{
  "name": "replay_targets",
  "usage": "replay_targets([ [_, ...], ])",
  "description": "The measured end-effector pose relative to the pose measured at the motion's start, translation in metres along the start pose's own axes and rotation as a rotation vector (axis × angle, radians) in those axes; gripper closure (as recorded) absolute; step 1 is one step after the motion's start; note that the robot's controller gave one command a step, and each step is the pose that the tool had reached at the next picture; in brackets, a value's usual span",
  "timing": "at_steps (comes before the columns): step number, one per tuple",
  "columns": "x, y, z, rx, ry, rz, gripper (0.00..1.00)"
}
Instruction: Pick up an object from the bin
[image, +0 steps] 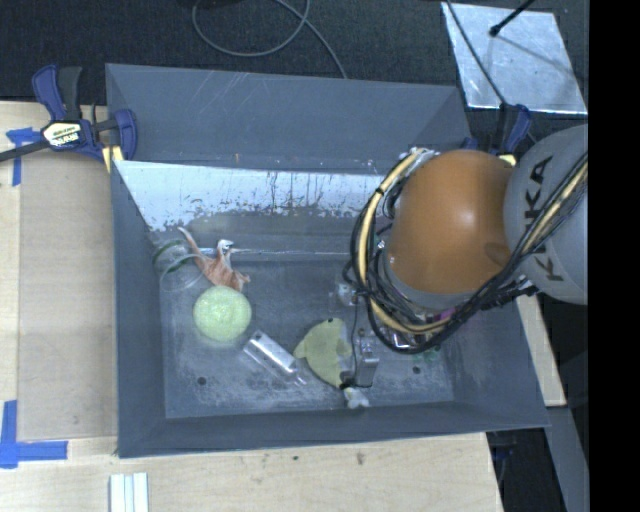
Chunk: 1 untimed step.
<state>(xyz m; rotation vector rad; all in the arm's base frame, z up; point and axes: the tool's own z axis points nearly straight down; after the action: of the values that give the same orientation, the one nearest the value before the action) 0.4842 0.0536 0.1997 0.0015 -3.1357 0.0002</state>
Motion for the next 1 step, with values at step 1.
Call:
replay_targets([
  [1,-0.0018,-0.0003,-0.0040,-0.001,-0.009,0.002,0.00],
])
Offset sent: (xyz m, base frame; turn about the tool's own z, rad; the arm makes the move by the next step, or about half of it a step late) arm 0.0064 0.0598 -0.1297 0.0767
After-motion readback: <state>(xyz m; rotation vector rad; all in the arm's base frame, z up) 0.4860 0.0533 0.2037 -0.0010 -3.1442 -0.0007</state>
